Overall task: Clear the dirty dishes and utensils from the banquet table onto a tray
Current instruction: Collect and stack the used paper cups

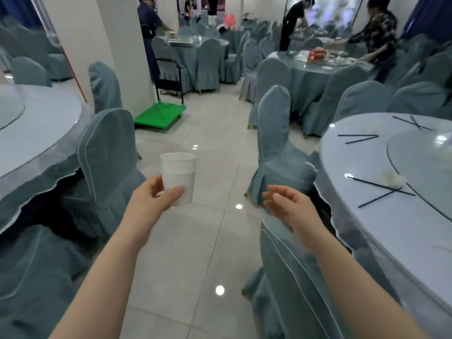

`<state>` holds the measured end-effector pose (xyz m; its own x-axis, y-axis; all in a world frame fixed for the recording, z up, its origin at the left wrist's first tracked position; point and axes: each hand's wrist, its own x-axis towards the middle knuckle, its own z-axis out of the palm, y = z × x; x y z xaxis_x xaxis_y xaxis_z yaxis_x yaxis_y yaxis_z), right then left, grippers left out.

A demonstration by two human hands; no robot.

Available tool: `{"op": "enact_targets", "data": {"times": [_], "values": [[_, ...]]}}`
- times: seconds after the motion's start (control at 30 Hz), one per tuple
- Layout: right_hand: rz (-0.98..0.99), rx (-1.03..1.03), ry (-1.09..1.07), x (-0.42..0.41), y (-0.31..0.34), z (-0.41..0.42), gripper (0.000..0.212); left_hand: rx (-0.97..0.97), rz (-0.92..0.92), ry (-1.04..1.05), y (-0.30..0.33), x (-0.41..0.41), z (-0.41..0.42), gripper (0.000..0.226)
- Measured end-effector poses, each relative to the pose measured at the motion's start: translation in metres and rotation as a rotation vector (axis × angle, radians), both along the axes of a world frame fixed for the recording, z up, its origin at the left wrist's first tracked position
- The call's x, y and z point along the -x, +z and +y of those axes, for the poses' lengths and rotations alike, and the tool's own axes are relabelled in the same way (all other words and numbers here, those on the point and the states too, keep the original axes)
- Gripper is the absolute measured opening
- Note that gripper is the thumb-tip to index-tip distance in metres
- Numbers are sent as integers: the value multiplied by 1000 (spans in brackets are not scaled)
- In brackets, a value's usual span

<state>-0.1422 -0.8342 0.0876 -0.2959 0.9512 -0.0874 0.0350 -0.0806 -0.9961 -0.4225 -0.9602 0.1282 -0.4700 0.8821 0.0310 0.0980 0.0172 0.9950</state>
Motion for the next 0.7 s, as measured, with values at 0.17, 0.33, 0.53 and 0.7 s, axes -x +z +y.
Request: {"op": "enact_targets", "data": {"times": [0.17, 0.33, 0.53, 0.7], "values": [[-44, -6, -113, 16, -7, 81, 20, -33, 17, -145, -7, 28, 118, 32], [-93, -2, -309, 32, -17, 153, 21, 9, -15, -287, -13, 60, 234, 36], [-186, 11, -519, 19, -36, 211, 27, 49, -45, -444, -22, 62, 363, 36], [-301, 25, -663, -20, -57, 257, 27, 71, -51, -514, -33, 32, 463, 27]]}}
